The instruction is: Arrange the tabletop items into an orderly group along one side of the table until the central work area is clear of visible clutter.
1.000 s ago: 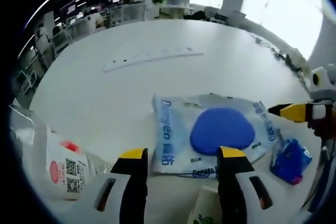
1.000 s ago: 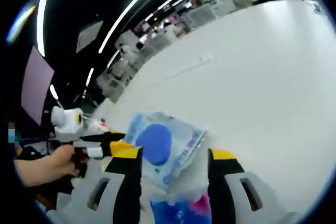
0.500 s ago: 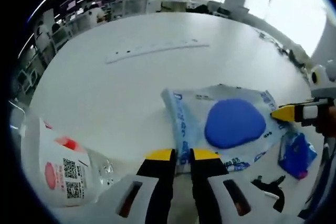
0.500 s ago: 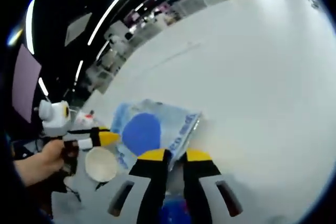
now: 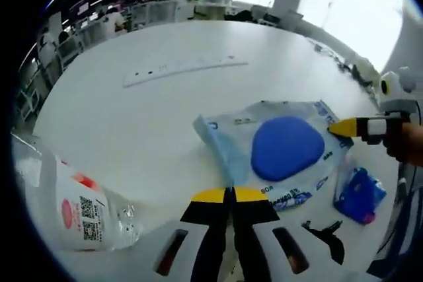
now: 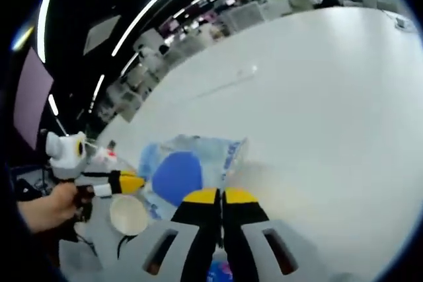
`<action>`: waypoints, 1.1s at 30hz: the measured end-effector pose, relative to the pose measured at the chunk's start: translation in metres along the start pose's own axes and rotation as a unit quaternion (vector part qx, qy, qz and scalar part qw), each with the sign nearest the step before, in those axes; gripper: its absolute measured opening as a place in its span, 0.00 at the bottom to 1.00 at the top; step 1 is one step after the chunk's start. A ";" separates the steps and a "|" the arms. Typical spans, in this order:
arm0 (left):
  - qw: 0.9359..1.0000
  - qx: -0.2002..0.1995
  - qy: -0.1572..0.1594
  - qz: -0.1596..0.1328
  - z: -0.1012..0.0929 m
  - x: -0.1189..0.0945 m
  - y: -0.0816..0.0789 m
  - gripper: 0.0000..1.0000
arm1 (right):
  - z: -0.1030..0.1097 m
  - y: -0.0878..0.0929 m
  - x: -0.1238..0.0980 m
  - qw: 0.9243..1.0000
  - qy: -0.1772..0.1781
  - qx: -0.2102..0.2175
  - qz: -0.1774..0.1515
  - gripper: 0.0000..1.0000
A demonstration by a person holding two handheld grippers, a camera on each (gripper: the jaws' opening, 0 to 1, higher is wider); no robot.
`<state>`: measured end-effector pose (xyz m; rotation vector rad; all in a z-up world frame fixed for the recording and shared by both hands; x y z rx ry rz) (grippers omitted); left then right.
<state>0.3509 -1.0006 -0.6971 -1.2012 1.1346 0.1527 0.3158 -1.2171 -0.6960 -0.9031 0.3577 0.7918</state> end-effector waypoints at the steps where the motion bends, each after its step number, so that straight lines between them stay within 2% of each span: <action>1: 1.000 0.004 0.001 -0.004 -0.002 -0.001 -0.004 0.01 | -0.002 -0.002 -0.002 1.000 0.000 0.000 -0.003 0.00; 7: 1.000 0.023 0.009 -0.019 -0.025 -0.005 -0.025 0.00 | -0.017 -0.017 -0.018 1.000 0.011 0.000 -0.022 0.00; 13: 0.999 0.024 0.022 -0.019 -0.048 0.001 -0.031 0.00 | -0.036 -0.025 -0.035 0.999 0.023 -0.009 -0.027 0.00; 16: 0.999 0.038 0.024 -0.014 -0.059 0.006 -0.033 0.00 | -0.042 -0.028 -0.040 0.999 0.025 -0.018 -0.030 0.00; 21: 0.999 0.040 0.023 -0.016 -0.068 0.015 -0.039 0.00 | -0.055 -0.031 -0.044 0.999 0.033 -0.025 -0.026 0.00; 26: 0.999 0.038 0.018 0.000 -0.070 0.021 -0.033 0.00 | -0.061 -0.027 -0.038 0.999 0.027 -0.026 -0.013 0.00; 33: 0.999 0.035 -0.001 0.028 -0.053 0.024 -0.021 0.00 | -0.055 -0.022 -0.015 0.999 0.008 -0.045 0.010 0.00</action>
Point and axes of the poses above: the point that each gripper's makers call its tool centre point, and the gripper's own axes: x roughly forward along the fingers, z roughly to its left, y roughly out of its underside, the point moved 5 cm from there along -x, roughly backward along the fingers, and after that the axes turned 7 degrees about x, right-handed, at the moved point
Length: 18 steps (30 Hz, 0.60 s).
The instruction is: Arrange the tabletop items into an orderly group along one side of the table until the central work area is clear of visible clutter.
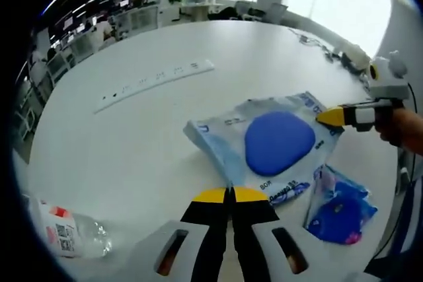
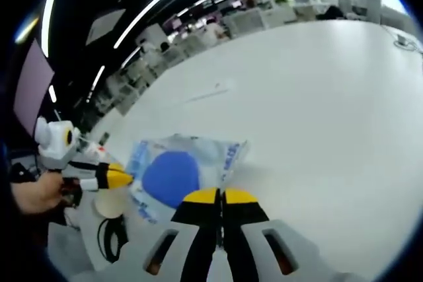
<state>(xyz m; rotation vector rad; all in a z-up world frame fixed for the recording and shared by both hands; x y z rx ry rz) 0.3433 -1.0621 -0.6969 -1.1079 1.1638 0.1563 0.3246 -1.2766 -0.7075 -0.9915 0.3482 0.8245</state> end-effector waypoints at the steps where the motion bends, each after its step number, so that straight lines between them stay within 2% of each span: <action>1: 1.000 -0.003 -0.003 0.006 0.003 0.001 0.002 0.00 | 0.000 0.001 0.003 1.000 -0.004 0.003 0.005 0.00; 5: 1.000 -0.009 -0.011 0.012 0.006 0.000 0.005 0.00 | 0.004 0.000 0.009 1.000 -0.013 0.005 0.008 0.00; 8: 0.999 -0.040 -0.021 0.019 0.012 0.000 0.012 0.00 | 0.008 0.002 0.014 1.000 -0.016 0.009 0.014 0.00; 12: 0.999 -0.036 -0.022 0.029 0.011 0.001 0.017 0.00 | 0.008 0.005 0.018 0.999 -0.014 0.006 0.028 0.00; 16: 0.998 -0.044 -0.030 0.025 0.013 0.002 0.018 0.00 | 0.008 0.005 0.019 0.999 -0.017 0.011 0.026 0.00; 18: 0.998 -0.042 -0.029 0.028 0.012 0.003 0.019 0.00 | 0.008 0.005 0.020 1.000 -0.014 -0.004 0.026 0.00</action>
Point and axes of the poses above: the point that each gripper's makers call its tool centre point, and the gripper's own axes: x roughly forward along the fingers, z roughly to its left, y roughly out of its underside, the point moved 5 cm from there along -x, roughly backward along the fingers, and after that the axes turned 7 degrees about x, right-handed, at the moved point
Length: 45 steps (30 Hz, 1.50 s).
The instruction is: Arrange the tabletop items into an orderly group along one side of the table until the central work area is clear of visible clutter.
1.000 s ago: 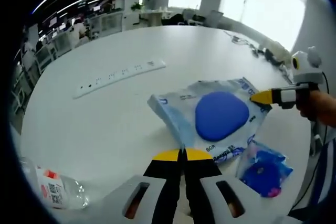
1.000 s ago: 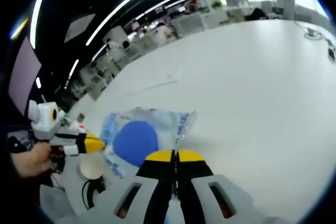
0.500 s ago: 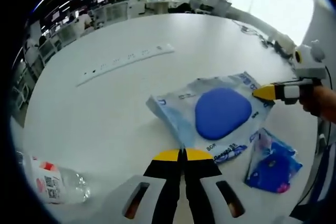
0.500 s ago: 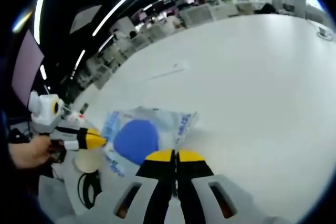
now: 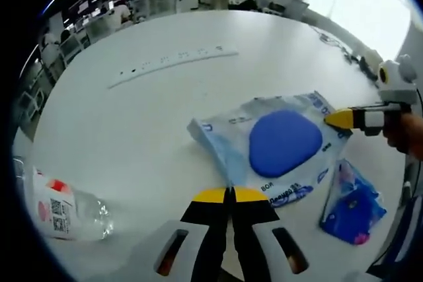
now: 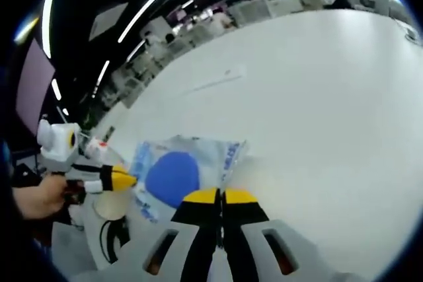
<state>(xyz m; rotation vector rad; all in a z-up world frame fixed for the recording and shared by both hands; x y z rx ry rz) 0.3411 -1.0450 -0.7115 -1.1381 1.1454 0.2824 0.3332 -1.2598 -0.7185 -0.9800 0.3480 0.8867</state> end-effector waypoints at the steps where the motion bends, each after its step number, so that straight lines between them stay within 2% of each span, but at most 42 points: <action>1: 1.000 0.001 0.000 0.001 0.000 0.000 0.000 0.00 | 0.000 0.000 0.001 1.000 0.002 -0.004 0.002 0.00; 3: 1.000 0.000 -0.001 0.002 0.000 0.001 0.000 0.00 | -0.001 0.001 0.001 1.000 0.005 -0.001 0.005 0.00; 7: 1.000 -0.003 0.000 0.005 0.002 0.003 0.001 0.00 | -0.004 0.004 0.002 0.999 0.008 0.035 0.010 0.00; 10: 1.000 -0.020 -0.001 0.003 0.002 0.004 0.001 0.00 | -0.003 0.005 0.001 1.000 0.012 0.006 0.013 0.00; 13: 1.000 -0.014 -0.006 0.004 0.001 0.005 0.002 0.00 | -0.005 0.007 0.001 0.999 0.016 0.026 0.016 0.00; 14: 1.000 -0.012 -0.007 0.004 0.001 0.005 0.001 0.00 | -0.007 0.011 0.002 0.999 0.024 0.030 0.027 0.00; 15: 1.000 -0.011 -0.008 0.005 0.001 0.006 0.001 0.00 | -0.005 0.009 -0.004 0.999 0.015 0.034 0.008 0.00; 16: 1.000 -0.011 -0.009 0.005 0.001 0.006 0.001 0.00 | -0.003 0.011 -0.009 0.999 0.015 0.045 0.008 0.00; 19: 1.000 -0.013 -0.010 0.003 0.002 0.006 0.001 0.00 | 0.000 0.010 -0.003 0.999 0.018 0.032 0.012 0.00; 23: 1.000 -0.021 -0.009 0.003 0.002 0.006 0.001 0.01 | -0.002 0.011 0.001 0.999 0.019 0.046 0.022 0.00; 25: 1.000 -0.012 -0.012 0.004 0.001 0.006 0.001 0.01 | -0.004 0.008 0.002 0.999 0.022 0.034 0.009 0.00; 26: 1.000 0.017 -0.025 -0.001 0.004 0.006 -0.001 0.01 | -0.002 0.010 0.001 0.999 0.021 0.037 0.010 0.00; 27: 0.999 0.027 -0.034 -0.002 0.006 0.005 -0.001 0.02 | 0.000 0.011 0.001 0.999 0.017 0.036 0.009 0.00; 31: 1.000 -0.006 -0.027 -0.006 0.007 0.004 0.003 0.03 | 0.004 0.012 -0.001 0.999 0.009 0.039 0.016 0.03; 35: 1.000 0.005 -0.026 -0.006 0.009 0.003 0.003 0.05 | 0.004 0.010 0.002 1.000 0.013 0.007 0.016 0.04; 40: 1.000 0.006 -0.026 -0.008 0.009 0.005 0.003 0.07 | 0.001 0.006 0.007 1.000 0.019 0.009 0.001 0.05; 45: 0.999 0.009 -0.028 -0.013 0.010 0.004 -0.001 0.17 | 0.003 0.006 0.010 0.999 0.028 -0.013 -0.006 0.08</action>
Point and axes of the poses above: the point that each gripper's makers call its tool centre point, and the gripper's own axes: x roughly forward along the fingers, z roughly to its left, y roughly out of its underside, the point moved 5 cm from there along -x, roughly backward along the fingers, and after that the axes turned 7 degrees about x, right-handed, at the moved point
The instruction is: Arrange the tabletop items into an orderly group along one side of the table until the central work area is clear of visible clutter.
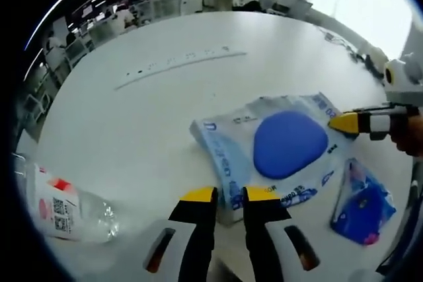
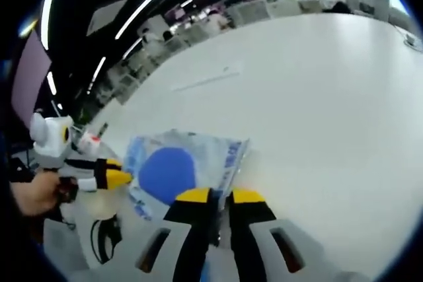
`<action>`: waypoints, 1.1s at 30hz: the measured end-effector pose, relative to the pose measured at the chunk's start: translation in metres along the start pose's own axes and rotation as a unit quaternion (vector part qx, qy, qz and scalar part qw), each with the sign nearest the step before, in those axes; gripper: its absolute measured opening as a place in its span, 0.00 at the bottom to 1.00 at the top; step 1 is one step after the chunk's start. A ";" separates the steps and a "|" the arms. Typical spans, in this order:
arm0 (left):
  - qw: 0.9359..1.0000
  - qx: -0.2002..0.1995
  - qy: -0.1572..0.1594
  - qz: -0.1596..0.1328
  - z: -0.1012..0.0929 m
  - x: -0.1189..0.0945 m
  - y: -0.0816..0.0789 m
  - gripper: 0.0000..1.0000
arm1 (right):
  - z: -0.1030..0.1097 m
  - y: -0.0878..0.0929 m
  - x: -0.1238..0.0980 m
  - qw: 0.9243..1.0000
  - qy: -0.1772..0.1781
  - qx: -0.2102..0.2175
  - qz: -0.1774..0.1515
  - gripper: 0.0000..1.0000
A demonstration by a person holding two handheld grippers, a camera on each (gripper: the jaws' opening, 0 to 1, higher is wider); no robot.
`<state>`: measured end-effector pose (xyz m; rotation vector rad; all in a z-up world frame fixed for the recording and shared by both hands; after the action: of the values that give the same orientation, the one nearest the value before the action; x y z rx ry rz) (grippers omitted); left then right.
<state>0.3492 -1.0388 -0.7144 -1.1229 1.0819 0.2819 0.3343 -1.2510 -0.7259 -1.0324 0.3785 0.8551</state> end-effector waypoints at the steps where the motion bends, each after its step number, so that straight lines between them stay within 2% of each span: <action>1: 1.000 0.010 -0.001 -0.004 0.000 -0.001 -0.001 0.18 | 0.001 0.000 0.000 1.000 -0.001 -0.004 0.001 0.10; 3: 1.000 0.017 -0.004 -0.010 0.001 -0.003 -0.003 0.21 | 0.005 -0.001 0.001 1.000 -0.005 -0.013 -0.006 0.16; 8: 1.000 0.003 -0.006 -0.024 0.005 -0.007 -0.005 0.27 | 0.011 -0.005 0.003 0.999 -0.001 -0.043 -0.016 0.36; 11: 1.000 0.005 -0.008 -0.023 0.006 -0.008 -0.003 0.28 | 0.014 -0.003 0.003 0.998 0.001 -0.056 -0.012 0.41; 16: 0.999 0.006 -0.009 -0.034 0.007 -0.014 -0.004 0.30 | 0.012 -0.002 -0.002 0.998 0.008 -0.060 -0.016 0.44; 17: 0.999 0.024 -0.010 -0.043 0.006 -0.015 -0.006 0.31 | 0.012 -0.002 -0.003 0.998 0.008 -0.063 -0.018 0.45; 19: 0.998 0.055 -0.012 -0.043 0.006 -0.018 -0.006 0.32 | 0.014 -0.003 -0.007 0.997 0.005 -0.067 -0.022 0.46; 24: 0.998 0.039 -0.012 -0.052 0.011 -0.026 -0.006 0.35 | 0.014 -0.004 -0.011 0.997 0.007 -0.071 -0.026 0.48; 28: 0.997 0.043 -0.006 -0.057 0.012 -0.031 -0.004 0.41 | 0.019 -0.006 -0.015 0.996 0.007 -0.086 -0.033 0.52; 30: 0.996 0.048 0.002 -0.075 0.010 -0.038 -0.005 0.43 | 0.023 -0.007 -0.018 0.995 0.002 -0.093 -0.037 0.54; 33: 0.995 0.056 0.006 -0.084 0.010 -0.043 -0.005 0.47 | 0.026 -0.008 -0.021 0.994 -0.001 -0.101 -0.040 0.56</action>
<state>0.3364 -1.0188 -0.6763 -1.1085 0.9945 0.0818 0.3245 -1.2397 -0.6945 -1.2263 0.2503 0.8344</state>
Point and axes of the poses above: the point that each gripper's makers call its tool centre point, and the gripper's own axes: x roughly forward along the fingers, z roughly to its left, y roughly out of its underside, the point moved 5 cm from there along -x, roughly backward along the fingers, and after that the axes turned 7 degrees about x, right-handed, at the moved point
